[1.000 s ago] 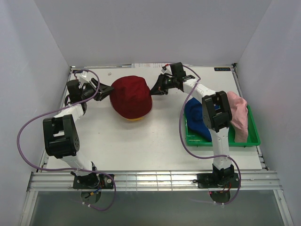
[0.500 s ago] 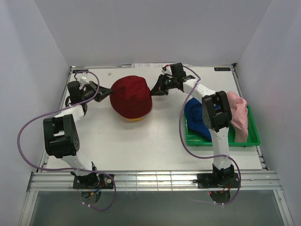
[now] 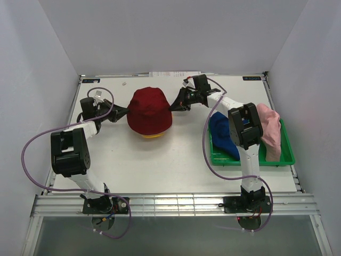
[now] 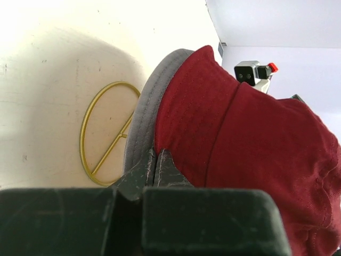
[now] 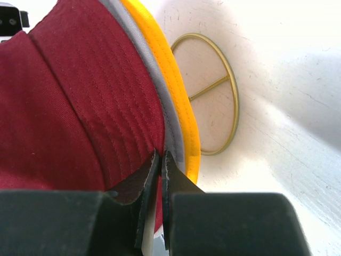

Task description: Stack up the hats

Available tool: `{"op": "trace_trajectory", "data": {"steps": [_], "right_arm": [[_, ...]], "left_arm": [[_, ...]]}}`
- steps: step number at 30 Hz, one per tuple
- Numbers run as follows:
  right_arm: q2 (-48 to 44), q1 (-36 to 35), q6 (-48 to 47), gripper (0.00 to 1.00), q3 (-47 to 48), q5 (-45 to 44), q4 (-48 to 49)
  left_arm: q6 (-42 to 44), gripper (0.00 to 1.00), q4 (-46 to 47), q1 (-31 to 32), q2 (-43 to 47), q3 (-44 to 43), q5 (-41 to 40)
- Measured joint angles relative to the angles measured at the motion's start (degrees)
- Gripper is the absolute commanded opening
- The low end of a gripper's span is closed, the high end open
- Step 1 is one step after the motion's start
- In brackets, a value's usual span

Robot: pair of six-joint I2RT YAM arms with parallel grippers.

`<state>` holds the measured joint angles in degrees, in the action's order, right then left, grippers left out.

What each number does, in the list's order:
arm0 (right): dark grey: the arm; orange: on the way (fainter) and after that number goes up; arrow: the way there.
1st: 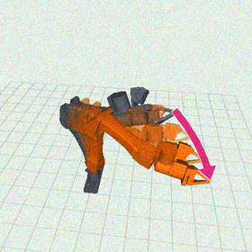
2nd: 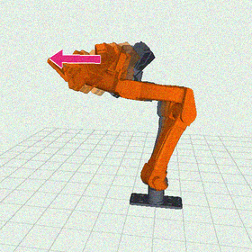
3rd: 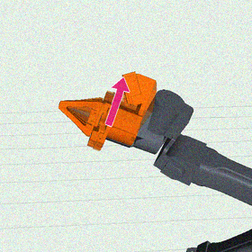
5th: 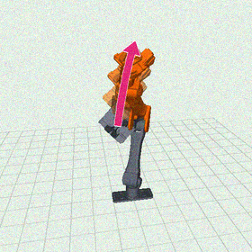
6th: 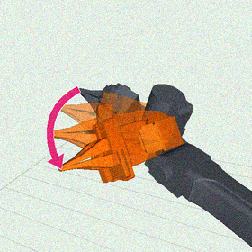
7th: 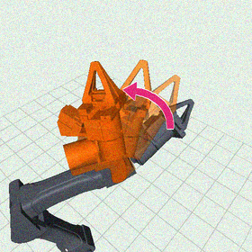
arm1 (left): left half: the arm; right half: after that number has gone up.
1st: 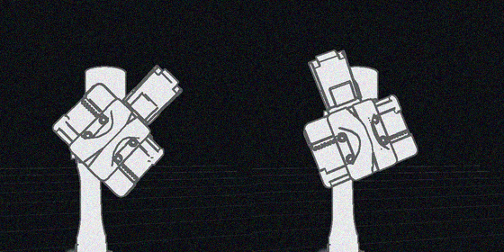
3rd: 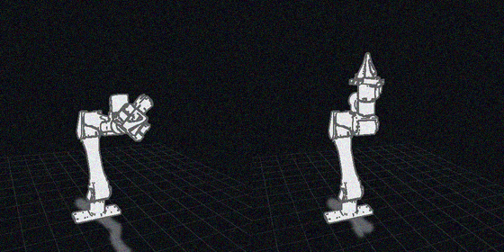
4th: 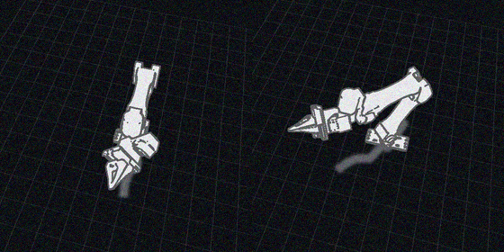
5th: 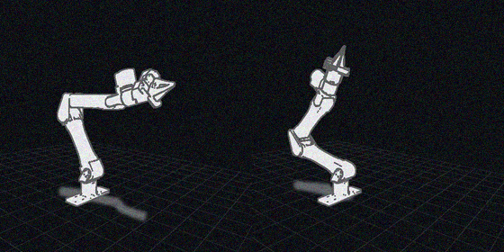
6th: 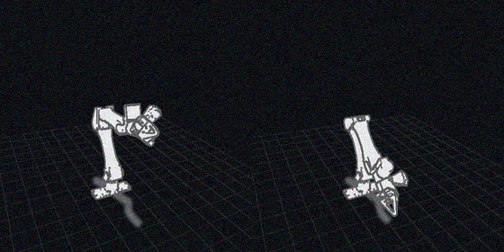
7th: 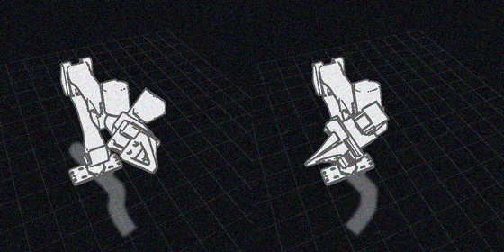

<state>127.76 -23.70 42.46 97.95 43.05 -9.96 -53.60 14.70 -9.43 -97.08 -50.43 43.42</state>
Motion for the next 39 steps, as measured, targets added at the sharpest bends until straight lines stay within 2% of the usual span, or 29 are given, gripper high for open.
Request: {"op": "trace_trajectory", "data": {"steps": [11,16,20,23,27,31,39], "right_arm": [[-0.4,0.1,-0.7,0.08,-0.3,-0.2,0.7],[-0.8,0.1,-1.5,0.08,-0.3,-0.9,0.2],[-1.3,0.1,-2.8,0.08,-0.1,-1.7,-1.0],[-1.5,0.2,-3.7,0.13,0.4,-2.4,-2.5],[-2.1,0.3,-4.8,0.22,0.8,-3.8,-4.0],[-2.4,0.8,-6.0,0.3,0.9,-5.4,-5.8],[-4.4,1.2,-7.9,0.38,2.6,-8.4,-10.2]], "left_arm": [[1.0,0.02,0.8,0.2,0.1,1.1,-0.2],[2.0,0.19,0.0,0.2,0.7,1.1,-0.5],[4.1,0.39,-3.6,0.1,1.5,0.5,-2.5],[5.5,0.48,-7.3,-0.1,1.6,0.0,-4.5],[7.2,0.54,-11.5,-0.2,2.3,-1.4,-6.1],[8.3,0.56,-15.0,-0.2,4.1,-3.3,-7.3],[9.7,0.57,-20.1,-0.2,8.5,-7.0,-8.5]]}}
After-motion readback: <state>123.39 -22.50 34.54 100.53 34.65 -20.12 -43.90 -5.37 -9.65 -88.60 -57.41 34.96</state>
